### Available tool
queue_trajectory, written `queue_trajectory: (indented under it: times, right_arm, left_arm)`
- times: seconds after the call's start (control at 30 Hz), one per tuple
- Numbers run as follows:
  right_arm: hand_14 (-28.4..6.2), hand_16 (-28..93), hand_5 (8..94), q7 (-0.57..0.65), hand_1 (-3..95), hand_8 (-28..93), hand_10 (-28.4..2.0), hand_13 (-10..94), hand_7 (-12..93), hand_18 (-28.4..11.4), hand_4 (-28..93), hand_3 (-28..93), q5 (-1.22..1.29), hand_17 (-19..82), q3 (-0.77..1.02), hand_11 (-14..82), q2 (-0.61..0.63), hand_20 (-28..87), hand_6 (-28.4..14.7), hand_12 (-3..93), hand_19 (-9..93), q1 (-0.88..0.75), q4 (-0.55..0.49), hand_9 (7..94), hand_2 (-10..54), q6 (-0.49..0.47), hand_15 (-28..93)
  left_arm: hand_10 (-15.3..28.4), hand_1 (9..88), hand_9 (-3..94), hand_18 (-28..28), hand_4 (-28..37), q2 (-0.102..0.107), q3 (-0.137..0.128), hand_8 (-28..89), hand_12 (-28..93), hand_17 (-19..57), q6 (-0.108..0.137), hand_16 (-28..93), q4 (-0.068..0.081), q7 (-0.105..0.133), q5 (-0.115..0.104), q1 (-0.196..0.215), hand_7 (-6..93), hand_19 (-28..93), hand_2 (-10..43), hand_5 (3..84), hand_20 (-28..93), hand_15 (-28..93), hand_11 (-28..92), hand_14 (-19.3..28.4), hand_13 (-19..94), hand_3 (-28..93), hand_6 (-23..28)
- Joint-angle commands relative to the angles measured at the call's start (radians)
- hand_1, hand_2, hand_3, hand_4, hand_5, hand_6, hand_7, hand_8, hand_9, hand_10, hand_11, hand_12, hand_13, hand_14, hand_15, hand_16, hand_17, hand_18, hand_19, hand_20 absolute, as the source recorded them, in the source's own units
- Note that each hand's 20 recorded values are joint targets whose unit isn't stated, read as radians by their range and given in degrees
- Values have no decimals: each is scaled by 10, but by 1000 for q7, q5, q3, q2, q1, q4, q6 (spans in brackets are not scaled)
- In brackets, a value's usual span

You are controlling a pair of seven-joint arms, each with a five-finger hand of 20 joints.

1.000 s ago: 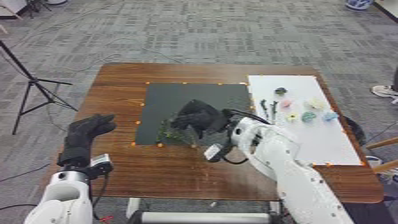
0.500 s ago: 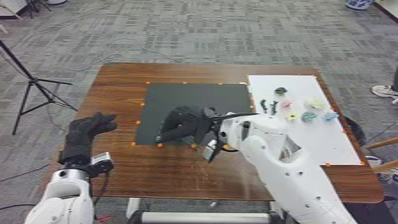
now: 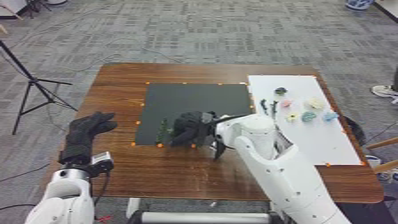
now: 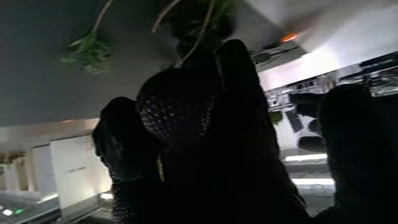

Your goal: Arrange flowers

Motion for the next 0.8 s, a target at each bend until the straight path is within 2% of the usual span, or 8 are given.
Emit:
queue_trajectory:
  times: [0.03, 0.33, 0.8]
  right_arm:
    - [-104, 294, 642, 73, 204, -77, -134, 824, 131, -227, -109, 547, 42, 523, 20, 86, -19, 625, -27, 99, 932, 14, 6, 667, 132, 43, 647]
    - [-103, 298, 641, 96, 172, -78, -136, 824, 137, -226, -129, 606, 72, 522, 28, 87, -23, 625, -27, 103, 932, 11, 5, 667, 123, 47, 642]
    - [-103, 299, 645, 100, 170, -79, -138, 828, 141, -225, -141, 622, 50, 524, 42, 87, -27, 622, -27, 105, 932, 25, 15, 670, 120, 71, 636]
  left_arm:
    - [158, 286, 634, 128, -257, -12, 2, -73, 184, 86, 2, -10, -2, 9, -4, 6, 150, 124, 115, 616, 178, 273, 226, 205, 475, 688, 48]
    - [143, 290, 578, 123, -235, -12, 11, -75, 163, 90, 0, -23, 0, 6, -3, -2, 157, 113, 115, 574, 177, 264, 254, 188, 453, 676, 45]
    - [143, 293, 560, 121, -216, -11, 17, -72, 146, 91, 2, -33, 2, 4, -2, -11, 154, 106, 116, 567, 178, 263, 270, 184, 443, 664, 49]
